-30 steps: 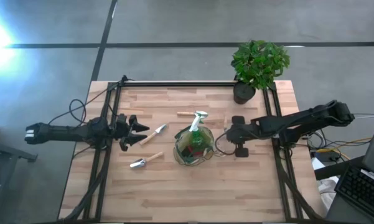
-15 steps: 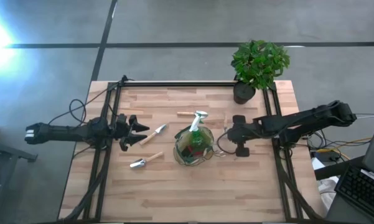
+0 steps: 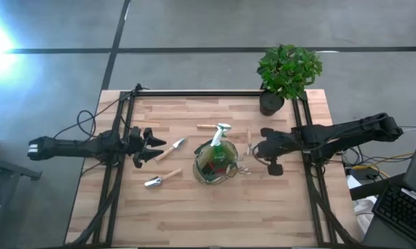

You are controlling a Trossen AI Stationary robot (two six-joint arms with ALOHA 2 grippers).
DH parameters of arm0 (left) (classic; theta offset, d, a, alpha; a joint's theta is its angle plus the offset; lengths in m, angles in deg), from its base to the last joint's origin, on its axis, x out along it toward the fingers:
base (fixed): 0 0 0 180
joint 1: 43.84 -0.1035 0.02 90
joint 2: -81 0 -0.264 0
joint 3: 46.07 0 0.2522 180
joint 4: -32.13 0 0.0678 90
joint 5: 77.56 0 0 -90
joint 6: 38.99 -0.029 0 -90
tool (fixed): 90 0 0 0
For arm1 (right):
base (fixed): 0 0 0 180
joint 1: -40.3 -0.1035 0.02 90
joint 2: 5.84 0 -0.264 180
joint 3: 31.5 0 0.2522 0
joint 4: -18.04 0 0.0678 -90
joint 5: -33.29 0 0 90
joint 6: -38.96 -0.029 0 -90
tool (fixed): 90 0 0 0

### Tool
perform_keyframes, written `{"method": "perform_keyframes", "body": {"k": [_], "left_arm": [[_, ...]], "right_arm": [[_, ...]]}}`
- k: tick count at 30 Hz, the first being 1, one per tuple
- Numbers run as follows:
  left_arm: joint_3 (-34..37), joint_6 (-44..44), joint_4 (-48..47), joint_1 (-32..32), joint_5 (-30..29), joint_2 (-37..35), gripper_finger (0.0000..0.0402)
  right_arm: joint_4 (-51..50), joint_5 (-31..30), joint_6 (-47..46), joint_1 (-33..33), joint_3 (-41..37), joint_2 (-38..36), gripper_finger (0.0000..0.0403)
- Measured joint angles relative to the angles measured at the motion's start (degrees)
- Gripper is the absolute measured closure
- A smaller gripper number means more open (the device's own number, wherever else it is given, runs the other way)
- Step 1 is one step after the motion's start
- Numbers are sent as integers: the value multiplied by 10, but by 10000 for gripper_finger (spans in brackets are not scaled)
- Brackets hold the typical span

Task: Pick & Place Garden tools in Gardening bag
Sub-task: Put the brown hand rake into the green gardening bag

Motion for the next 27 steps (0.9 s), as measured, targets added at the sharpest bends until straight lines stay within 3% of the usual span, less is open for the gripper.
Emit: {"method": "perform_keyframes", "body": {"k": [8, 16, 20, 27], "left_arm": [[0, 0, 0, 0, 0, 0, 156], [0, 0, 0, 0, 0, 0, 156], [0, 0, 0, 0, 0, 0, 156], [0, 0, 0, 0, 0, 0, 156]], "right_arm": [[11, 89, 8, 0, 11, -64, 395], [92, 262, 14, 0, 13, -115, 395], [110, 349, -16, 0, 22, -119, 395], [109, 426, -88, 0, 42, -114, 395]]}}
